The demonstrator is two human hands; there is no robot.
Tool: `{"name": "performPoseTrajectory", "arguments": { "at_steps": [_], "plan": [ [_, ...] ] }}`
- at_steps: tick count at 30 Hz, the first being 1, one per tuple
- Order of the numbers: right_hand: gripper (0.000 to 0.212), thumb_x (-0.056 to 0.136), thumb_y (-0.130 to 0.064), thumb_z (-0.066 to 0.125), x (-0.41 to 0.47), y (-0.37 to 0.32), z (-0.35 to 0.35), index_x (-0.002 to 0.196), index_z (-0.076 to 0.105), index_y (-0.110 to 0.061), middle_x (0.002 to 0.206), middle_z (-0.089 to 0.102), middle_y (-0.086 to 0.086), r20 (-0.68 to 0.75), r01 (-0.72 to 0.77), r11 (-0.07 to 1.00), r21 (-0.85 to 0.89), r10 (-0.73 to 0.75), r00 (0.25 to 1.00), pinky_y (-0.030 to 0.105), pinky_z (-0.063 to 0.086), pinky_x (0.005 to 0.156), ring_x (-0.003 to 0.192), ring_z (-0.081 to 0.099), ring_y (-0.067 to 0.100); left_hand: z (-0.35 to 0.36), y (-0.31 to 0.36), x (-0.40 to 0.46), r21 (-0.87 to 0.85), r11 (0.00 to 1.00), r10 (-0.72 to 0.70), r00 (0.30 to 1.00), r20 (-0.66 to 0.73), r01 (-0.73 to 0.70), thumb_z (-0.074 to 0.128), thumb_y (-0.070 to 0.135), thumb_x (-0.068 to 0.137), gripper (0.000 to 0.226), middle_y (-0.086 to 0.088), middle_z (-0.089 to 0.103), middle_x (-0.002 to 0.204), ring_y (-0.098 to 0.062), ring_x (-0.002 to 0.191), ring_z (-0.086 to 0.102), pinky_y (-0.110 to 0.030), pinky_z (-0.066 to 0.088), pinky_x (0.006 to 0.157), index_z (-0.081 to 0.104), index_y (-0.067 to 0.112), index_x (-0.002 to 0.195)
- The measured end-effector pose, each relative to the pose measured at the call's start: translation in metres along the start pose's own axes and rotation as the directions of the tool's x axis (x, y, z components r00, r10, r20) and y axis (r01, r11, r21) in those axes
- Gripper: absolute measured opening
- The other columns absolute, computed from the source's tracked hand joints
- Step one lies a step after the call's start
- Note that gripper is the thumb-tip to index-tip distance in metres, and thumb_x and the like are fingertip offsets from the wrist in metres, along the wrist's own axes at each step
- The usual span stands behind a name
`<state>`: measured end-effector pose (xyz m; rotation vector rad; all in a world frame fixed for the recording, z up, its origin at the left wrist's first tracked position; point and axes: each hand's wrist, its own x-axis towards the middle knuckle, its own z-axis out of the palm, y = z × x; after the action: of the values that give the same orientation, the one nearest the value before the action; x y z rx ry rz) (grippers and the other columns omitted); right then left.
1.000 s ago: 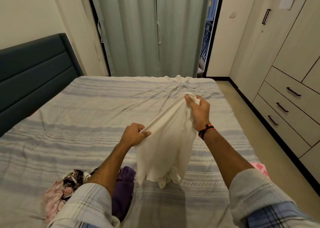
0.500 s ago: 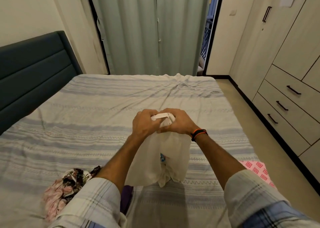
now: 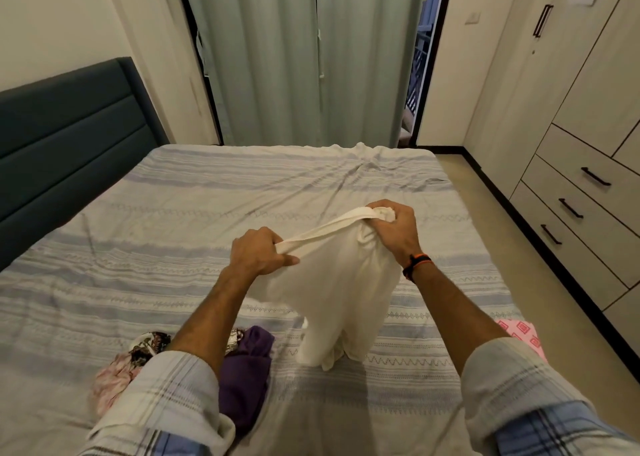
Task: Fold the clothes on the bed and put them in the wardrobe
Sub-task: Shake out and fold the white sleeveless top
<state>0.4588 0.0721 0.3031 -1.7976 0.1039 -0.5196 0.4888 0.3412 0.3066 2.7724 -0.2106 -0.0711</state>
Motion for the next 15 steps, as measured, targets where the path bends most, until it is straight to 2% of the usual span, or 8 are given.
{"name": "performPoseTrajectory", "arguments": {
  "at_steps": [2, 3, 5, 7, 10, 12, 15],
  "plan": [
    [0.01, 0.079, -0.012, 0.078, 0.0, 0.001, -0.002, 0.08, 0.074, -0.021, 0.08, 0.072, -0.004, -0.062, -0.036, 0.999, 0.015, 0.037, 0.997, 0.027, 0.054, 0.073, 0.079, 0.066, 0.012, 0.0, -0.006, 0.002, 0.009, 0.998, -0.057, 0.998, -0.015, 0.057, 0.076, 0.064, 0.069, 0.042, 0.008, 0.064, 0.08, -0.016, 0.084, 0.059, -0.039, 0.045, 0.09, 0.07, 0.029, 0.092],
    [0.011, 0.079, -0.012, 0.078, 0.0, 0.002, -0.004, 0.079, 0.073, -0.022, 0.08, 0.071, -0.005, -0.084, -0.055, 0.998, 0.023, 0.057, 0.995, 0.026, 0.053, 0.072, 0.079, 0.066, 0.011, 0.0, -0.01, 0.003, -0.038, 0.996, -0.081, 0.996, -0.03, 0.08, 0.076, 0.062, 0.07, 0.039, 0.008, 0.065, 0.081, -0.017, 0.085, 0.06, -0.04, 0.046, 0.091, 0.071, 0.029, 0.091],
    [0.015, 0.079, -0.012, 0.078, 0.001, 0.005, -0.008, 0.077, 0.072, -0.025, 0.079, 0.071, -0.006, -0.105, -0.082, 0.996, 0.026, 0.084, 0.991, 0.026, 0.053, 0.073, 0.079, 0.066, 0.012, 0.002, -0.017, 0.004, -0.267, 0.957, -0.134, 0.988, -0.075, 0.109, 0.08, 0.049, 0.073, 0.031, 0.005, 0.067, 0.081, -0.02, 0.087, 0.064, -0.037, 0.05, 0.084, 0.076, 0.024, 0.093],
    [0.018, 0.078, -0.012, 0.079, 0.002, 0.007, -0.011, 0.075, 0.072, -0.029, 0.079, 0.071, -0.007, -0.126, -0.111, 0.993, 0.024, 0.114, 0.986, 0.028, 0.053, 0.074, 0.079, 0.066, 0.012, 0.003, -0.018, 0.003, -0.51, 0.854, -0.188, 0.974, -0.123, 0.101, 0.078, 0.034, 0.079, 0.018, 0.003, 0.067, 0.079, -0.022, 0.086, 0.065, -0.03, 0.047, 0.071, 0.077, 0.02, 0.09],
    [0.016, 0.078, -0.014, 0.079, 0.001, 0.006, -0.011, 0.075, 0.072, -0.028, 0.077, 0.07, -0.009, -0.16, -0.149, 0.989, 0.02, 0.15, 0.976, 0.023, 0.051, 0.071, 0.076, 0.064, 0.008, 0.003, -0.012, 0.0, -0.723, 0.687, -0.285, 0.942, -0.177, 0.072, 0.077, 0.034, 0.081, 0.016, 0.005, 0.065, 0.071, -0.017, 0.076, 0.06, -0.027, 0.044, 0.066, 0.073, 0.019, 0.079],
    [0.009, 0.079, -0.016, 0.078, -0.001, 0.005, -0.01, 0.08, 0.074, -0.023, 0.078, 0.07, -0.006, -0.208, -0.184, 0.983, 0.024, 0.185, 0.961, 0.022, 0.05, 0.071, 0.077, 0.064, 0.01, 0.005, -0.011, 0.001, -0.803, 0.592, -0.36, 0.914, -0.188, 0.068, 0.079, 0.034, 0.08, 0.019, 0.003, 0.069, 0.077, -0.015, 0.076, 0.061, -0.03, 0.052, 0.071, 0.075, 0.015, 0.084],
    [0.007, 0.079, -0.018, 0.078, -0.003, 0.005, -0.01, 0.086, 0.076, -0.018, 0.082, 0.071, 0.0, -0.258, -0.219, 0.976, 0.012, 0.214, 0.942, 0.025, 0.051, 0.076, 0.081, 0.064, 0.015, 0.008, -0.009, 0.002, -0.82, 0.57, -0.423, 0.877, -0.23, 0.06, 0.079, 0.03, 0.08, 0.017, 0.0, 0.071, 0.08, -0.014, 0.076, 0.063, -0.036, 0.056, 0.079, 0.075, 0.015, 0.087]
  ]
}}
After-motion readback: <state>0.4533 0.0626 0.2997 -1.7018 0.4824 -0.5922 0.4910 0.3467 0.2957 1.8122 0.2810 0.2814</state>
